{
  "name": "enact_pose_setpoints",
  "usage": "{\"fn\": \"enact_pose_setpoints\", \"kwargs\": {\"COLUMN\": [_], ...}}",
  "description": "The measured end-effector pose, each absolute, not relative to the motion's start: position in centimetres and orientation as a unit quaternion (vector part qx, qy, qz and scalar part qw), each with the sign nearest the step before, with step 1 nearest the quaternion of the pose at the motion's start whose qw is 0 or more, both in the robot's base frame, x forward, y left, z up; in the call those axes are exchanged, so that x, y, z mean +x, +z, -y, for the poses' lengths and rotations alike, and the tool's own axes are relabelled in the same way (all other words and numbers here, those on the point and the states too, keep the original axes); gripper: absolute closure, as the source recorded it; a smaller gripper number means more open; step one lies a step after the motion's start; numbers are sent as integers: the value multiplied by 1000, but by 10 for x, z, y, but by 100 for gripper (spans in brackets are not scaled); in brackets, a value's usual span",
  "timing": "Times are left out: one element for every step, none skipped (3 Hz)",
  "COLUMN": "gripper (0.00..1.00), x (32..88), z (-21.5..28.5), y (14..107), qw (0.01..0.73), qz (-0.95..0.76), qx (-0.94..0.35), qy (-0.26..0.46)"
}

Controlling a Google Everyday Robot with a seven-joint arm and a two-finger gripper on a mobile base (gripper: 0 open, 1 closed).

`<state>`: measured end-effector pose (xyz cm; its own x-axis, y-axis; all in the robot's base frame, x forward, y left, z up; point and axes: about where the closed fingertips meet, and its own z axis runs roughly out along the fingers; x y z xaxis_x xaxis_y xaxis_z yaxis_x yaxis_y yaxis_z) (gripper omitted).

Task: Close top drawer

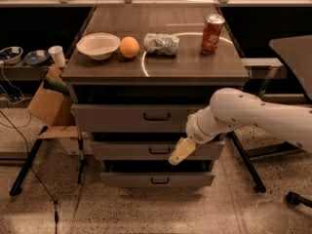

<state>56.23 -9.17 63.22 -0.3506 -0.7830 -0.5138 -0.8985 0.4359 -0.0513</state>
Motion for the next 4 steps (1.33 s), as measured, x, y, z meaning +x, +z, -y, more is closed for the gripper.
{"fn": "enact_pose_setpoints", "kwargs": {"gripper": [0, 0, 0, 0], "x": [555, 566, 576, 579], "z": [89, 86, 81, 79], "y": [627, 631, 634, 633], "qw": [233, 234, 233, 228], "qz": [-813, -813, -816, -825], "qx": [-517, -517, -513, -501], "qy": [133, 130, 128, 130]}}
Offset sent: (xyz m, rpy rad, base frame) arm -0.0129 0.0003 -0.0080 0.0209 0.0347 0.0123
